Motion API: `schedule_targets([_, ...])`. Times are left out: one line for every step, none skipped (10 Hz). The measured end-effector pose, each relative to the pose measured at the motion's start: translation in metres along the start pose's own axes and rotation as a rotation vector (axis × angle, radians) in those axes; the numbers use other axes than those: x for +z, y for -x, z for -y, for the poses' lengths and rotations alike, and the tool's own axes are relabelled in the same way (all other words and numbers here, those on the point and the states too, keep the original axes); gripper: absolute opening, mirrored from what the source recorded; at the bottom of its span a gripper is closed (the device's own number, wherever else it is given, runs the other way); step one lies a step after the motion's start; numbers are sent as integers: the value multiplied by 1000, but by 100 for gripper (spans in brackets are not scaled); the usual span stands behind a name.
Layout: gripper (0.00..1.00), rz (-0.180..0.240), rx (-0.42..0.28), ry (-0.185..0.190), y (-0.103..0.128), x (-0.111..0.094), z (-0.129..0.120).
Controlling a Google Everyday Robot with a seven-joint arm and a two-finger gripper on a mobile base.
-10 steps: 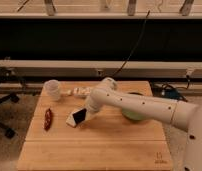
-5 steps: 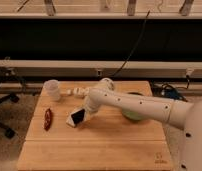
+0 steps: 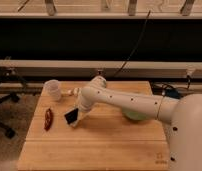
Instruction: Place the eraser on the white sponge
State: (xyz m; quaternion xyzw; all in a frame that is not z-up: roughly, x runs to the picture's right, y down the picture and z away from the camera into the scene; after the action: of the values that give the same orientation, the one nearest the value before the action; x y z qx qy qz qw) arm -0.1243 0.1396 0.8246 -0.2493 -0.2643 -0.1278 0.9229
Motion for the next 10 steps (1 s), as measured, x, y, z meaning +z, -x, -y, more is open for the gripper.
schedule_targets([1, 2, -3, 3, 0, 1, 1])
schedule_targets([1, 4, -7, 7, 2, 3, 3])
schedule_targets([4, 4, -9, 7, 3, 5, 5])
schedule_targets([13, 3, -8, 4, 3, 7, 9])
schedule_targets([23, 2, -6, 1, 2, 8, 11])
schedule_targets([31, 1, -3, -1, 0, 9, 12])
schedule_targets([43, 1, 0, -4, -2, 10, 13])
schedule_targets([53, 2, 2, -6, -3, 11, 13])
schedule_targets([63, 4, 2, -9, -3, 12, 14])
schedule_targets([74, 5, 4, -12, -5, 12, 14])
